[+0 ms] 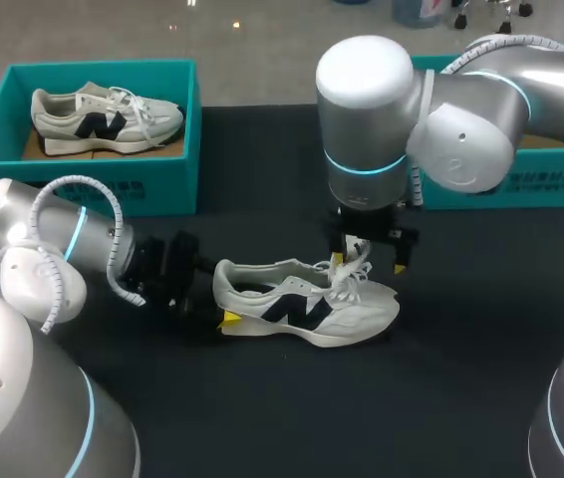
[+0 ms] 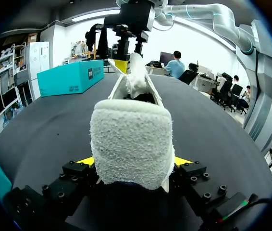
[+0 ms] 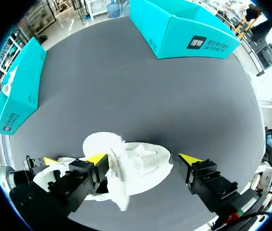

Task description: Take the shoe out of the shoebox, open the shoe tongue, remove and reinsert the insole, then place the shoe into the shoebox

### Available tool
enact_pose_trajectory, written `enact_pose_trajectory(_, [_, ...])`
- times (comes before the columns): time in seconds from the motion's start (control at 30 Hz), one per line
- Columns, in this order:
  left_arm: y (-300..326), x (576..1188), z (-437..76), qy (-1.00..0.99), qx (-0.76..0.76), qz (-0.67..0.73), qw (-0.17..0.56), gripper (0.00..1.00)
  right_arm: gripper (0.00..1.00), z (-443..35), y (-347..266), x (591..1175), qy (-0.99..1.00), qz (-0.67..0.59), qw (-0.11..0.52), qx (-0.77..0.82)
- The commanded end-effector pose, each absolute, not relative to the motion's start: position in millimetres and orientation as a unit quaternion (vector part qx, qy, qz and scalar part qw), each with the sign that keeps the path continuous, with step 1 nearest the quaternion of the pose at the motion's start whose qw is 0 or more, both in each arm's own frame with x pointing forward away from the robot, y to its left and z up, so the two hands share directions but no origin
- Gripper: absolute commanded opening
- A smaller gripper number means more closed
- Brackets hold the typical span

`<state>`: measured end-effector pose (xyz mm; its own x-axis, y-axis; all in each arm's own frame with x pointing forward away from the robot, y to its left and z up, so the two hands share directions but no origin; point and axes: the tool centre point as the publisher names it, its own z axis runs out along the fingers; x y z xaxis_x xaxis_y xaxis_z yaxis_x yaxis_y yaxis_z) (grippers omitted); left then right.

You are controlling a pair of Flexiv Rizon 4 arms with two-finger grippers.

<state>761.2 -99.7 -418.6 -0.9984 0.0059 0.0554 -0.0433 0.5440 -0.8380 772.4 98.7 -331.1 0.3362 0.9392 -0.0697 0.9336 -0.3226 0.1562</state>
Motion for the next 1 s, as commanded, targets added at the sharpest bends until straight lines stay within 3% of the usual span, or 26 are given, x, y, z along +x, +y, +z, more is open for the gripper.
enact_pose_trajectory(0.03, [-99.4,759.7,-421.0,-0.879,0.011,0.475,0.026,0.00,1.00,-312.6,95.6,759.3,0.524,0.073,0.092,0.844])
enact_pose_trajectory(0.33, [-99.4,759.7,-421.0,-0.879,0.011,0.475,0.026,0.00,1.00,-269.1,131.5,756.9,0.681,0.235,0.055,0.691])
enact_pose_trajectory(0.9, [-99.4,759.7,-421.0,-0.879,0.011,0.475,0.026,0.00,1.00,-263.3,148.4,760.0,0.732,0.211,0.079,0.643])
enact_pose_trajectory(1.0, [-99.4,759.7,-421.0,-0.879,0.011,0.475,0.026,0.00,1.00,-258.5,163.4,767.0,0.843,0.150,0.080,0.511])
